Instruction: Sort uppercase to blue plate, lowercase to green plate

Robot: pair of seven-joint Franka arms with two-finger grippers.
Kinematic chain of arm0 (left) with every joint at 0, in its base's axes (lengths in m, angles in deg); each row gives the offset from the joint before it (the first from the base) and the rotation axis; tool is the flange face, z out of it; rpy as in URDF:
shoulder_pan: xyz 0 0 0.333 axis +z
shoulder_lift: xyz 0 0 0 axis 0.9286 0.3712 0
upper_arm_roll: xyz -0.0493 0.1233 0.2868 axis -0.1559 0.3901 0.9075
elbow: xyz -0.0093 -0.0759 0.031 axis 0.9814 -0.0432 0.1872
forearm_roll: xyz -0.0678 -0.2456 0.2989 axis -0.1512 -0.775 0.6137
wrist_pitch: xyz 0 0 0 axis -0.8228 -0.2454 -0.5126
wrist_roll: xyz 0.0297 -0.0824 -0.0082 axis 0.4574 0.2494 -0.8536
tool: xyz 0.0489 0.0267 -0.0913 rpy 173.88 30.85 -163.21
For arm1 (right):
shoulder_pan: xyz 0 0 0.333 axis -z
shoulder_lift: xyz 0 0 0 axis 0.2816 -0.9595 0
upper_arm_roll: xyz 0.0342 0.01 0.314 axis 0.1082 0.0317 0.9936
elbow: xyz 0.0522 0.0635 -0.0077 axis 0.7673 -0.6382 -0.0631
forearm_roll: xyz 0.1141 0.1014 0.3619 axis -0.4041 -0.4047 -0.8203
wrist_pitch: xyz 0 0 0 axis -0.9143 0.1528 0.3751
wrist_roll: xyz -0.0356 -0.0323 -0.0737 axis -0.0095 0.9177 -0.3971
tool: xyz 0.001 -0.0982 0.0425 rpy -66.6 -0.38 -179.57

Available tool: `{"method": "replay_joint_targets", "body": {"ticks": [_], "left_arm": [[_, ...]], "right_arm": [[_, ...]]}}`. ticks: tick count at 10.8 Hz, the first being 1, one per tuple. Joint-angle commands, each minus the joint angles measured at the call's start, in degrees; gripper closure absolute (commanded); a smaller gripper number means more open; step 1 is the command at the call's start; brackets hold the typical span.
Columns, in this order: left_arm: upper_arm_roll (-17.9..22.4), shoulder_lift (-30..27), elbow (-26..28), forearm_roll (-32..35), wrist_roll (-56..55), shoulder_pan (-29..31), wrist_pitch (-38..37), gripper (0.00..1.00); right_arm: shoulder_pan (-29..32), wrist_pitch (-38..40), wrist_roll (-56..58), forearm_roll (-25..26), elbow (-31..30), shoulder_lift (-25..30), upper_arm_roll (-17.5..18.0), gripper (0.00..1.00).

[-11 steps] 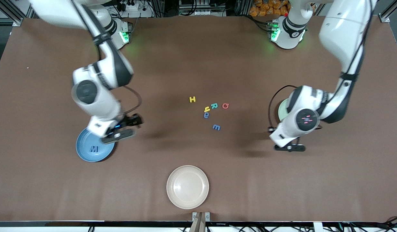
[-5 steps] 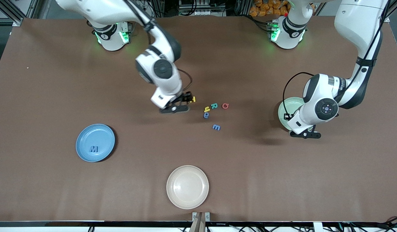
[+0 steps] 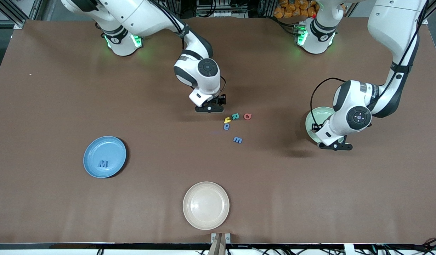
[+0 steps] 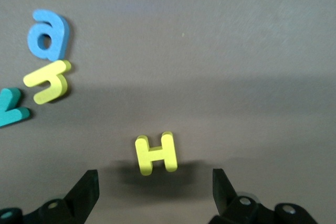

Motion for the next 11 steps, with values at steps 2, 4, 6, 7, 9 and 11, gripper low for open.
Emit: {"method": "replay_joint_targets", "body": {"ticks": [2,4,6,7,9,11], "left_arm": [[-0.9,-1.3,0.0,-2.2,-0.6,0.6,0.3,0.33],[-1.2,-1.1,-0.5,-2.1,-2.3,0.3,0.2,0.48],[-3.1,-1.0,-1.4,-2.1,-7.6,0.1,-0.1,0.57],[-4.6,-1.0,-2.3,-2.2,-10.7,-0.6,-0.2,0.57],[-7.9,-1.2,-3.4,-2.1,-13.2,-1.1,-1.3,0.58],[-11.8,-1.0,-4.0,-2.1,-12.4,-1.2,-1.2,0.56]], "right_arm": [[0.5,-1.3,-2.5,3.3,0.7,-1.3,0.9,0.19],[0.5,-2.3,-2.4,3.6,0.6,-1.4,0.9,0.33],[0.5,-2.4,-2.5,5.1,0.6,-1.5,0.9,0.43],[0.6,-2.4,-2.5,5.4,0.7,-1.7,0.9,0.44],[0.6,-2.4,-2.5,6.2,0.6,-1.8,0.9,0.57],[0.6,-2.3,-2.4,7.0,0.5,-1.8,0.9,0.85]]}}
